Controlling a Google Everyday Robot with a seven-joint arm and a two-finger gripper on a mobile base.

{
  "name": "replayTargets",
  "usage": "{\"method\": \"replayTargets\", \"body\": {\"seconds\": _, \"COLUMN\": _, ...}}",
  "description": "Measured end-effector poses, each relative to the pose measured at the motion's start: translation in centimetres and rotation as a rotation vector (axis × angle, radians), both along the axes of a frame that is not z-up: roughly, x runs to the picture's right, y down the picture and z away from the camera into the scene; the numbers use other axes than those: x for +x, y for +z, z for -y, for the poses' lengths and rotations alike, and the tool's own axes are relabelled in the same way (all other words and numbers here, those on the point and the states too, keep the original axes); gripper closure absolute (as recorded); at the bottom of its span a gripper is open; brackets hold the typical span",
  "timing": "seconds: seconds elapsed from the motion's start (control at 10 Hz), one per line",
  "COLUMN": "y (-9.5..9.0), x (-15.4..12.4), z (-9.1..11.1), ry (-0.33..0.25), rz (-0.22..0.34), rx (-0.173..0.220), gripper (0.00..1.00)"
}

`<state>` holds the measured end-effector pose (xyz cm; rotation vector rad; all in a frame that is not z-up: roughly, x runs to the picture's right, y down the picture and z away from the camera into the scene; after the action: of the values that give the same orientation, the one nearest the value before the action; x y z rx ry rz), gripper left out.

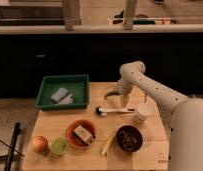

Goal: Wipe table surface with brush

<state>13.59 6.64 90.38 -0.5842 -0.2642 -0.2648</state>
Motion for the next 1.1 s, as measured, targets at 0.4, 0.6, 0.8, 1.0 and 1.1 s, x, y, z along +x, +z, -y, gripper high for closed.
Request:
{"method": "replayTargets", "body": {"seconds": 0.4, "y": 0.4, "x": 0.3, "z": -1.4, "ry": 0.024, "rz": -0.002, "rx": -0.024, "gripper": 0.20}}
{"method": "replayTargets", "body": {"seconds": 0.6, "y": 0.7, "x": 0.2, "z": -2.5, "ry": 0.040, "rz": -0.008, "rx": -0.037, "gripper": 0.20}}
{"method": "replayTargets", "body": {"seconds": 0.8, "y": 1.0, "x": 0.5, "z": -3.9, "ry": 0.063, "rz": -0.031, "rx": -0.049, "gripper": 0.20}}
{"method": "replayTargets", "body": {"seconds": 1.0, "y": 1.0, "x": 0.9, "z": -4.9, "ry": 0.096, "rz": -0.052, "rx": -0.056, "gripper": 0.20}}
{"method": "replayTargets", "body": {"seconds": 1.1, "y": 1.1, "x": 1.2, "z": -5.3, "ry": 0.108, "rz": -0.062, "rx": -0.059, "gripper": 0.20}}
